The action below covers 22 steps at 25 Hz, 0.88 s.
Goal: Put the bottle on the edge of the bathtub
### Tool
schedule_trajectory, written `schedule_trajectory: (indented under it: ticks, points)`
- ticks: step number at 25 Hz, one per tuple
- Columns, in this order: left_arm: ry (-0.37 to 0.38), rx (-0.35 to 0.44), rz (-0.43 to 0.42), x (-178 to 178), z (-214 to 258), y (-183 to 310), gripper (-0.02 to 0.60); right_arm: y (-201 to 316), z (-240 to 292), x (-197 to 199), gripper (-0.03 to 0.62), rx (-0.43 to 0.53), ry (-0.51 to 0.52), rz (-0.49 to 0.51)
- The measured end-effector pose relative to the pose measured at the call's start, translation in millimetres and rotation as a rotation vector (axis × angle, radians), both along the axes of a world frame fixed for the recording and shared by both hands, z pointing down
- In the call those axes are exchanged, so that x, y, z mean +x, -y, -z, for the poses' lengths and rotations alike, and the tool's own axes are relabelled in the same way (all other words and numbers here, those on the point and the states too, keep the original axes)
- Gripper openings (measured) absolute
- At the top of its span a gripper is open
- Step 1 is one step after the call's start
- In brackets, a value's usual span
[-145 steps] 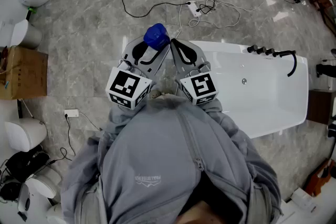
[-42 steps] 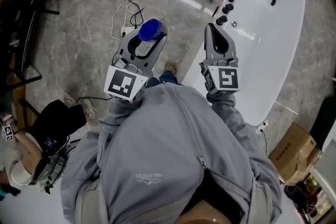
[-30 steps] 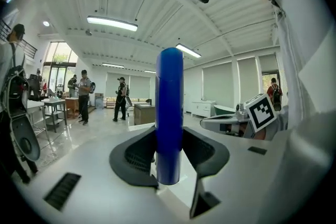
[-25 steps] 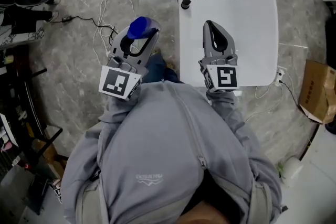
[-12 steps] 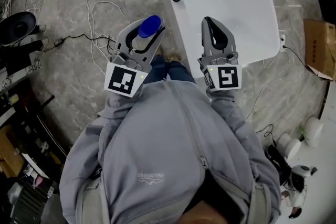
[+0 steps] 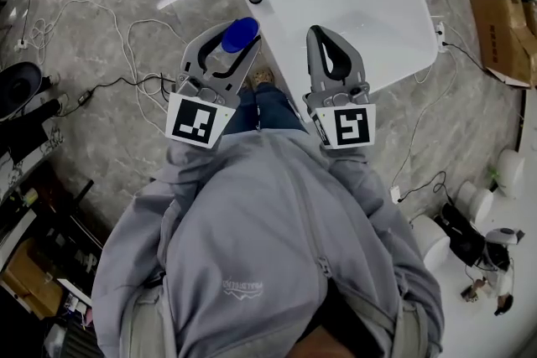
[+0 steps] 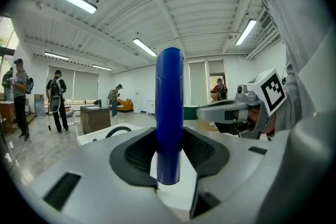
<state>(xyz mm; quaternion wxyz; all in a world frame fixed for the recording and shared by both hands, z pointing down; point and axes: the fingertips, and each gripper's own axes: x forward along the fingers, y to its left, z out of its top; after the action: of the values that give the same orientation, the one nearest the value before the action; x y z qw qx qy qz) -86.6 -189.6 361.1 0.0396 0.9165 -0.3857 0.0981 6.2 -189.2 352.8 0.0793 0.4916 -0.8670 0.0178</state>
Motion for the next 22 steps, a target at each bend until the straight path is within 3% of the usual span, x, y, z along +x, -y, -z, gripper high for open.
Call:
schedule_trajectory:
  ticks: [9, 15, 22]
  points:
    - [0.044, 0.016, -0.062, 34, -46, 40, 0.153, 31, -43, 5, 0.002, -0.058, 0.028, 0.037]
    - [0.049, 0.001, -0.078, 40, -90, 66, 0.153, 53, -87, 3, 0.002, -0.114, 0.007, 0.095]
    - [0.053, 0.007, -0.111, 45, -139, 75, 0.153, 65, -129, 0, 0.002, -0.153, -0.003, 0.097]
